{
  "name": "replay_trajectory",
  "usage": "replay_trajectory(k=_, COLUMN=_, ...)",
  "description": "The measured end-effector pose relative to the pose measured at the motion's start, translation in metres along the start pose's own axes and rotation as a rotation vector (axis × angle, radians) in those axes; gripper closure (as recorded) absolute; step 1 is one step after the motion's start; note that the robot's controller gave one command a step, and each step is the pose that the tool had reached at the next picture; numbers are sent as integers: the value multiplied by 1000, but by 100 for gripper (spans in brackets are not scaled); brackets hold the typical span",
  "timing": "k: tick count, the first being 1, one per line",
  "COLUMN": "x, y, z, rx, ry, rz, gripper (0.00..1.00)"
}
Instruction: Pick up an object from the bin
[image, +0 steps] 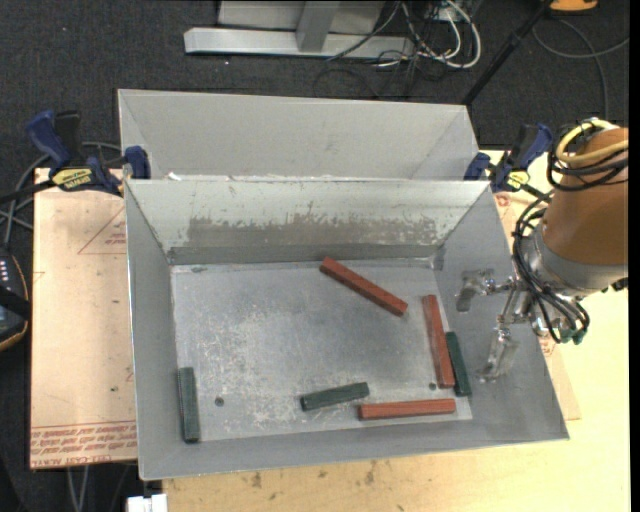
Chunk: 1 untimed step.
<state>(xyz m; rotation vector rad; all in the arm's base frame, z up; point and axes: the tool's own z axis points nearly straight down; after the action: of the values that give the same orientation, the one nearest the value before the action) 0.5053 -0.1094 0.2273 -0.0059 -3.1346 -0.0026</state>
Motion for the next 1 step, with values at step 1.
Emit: replay_trajectory(k=1, x=18, y=84, z=157, rx=3, ry=-23, rz=-256, gripper=0)
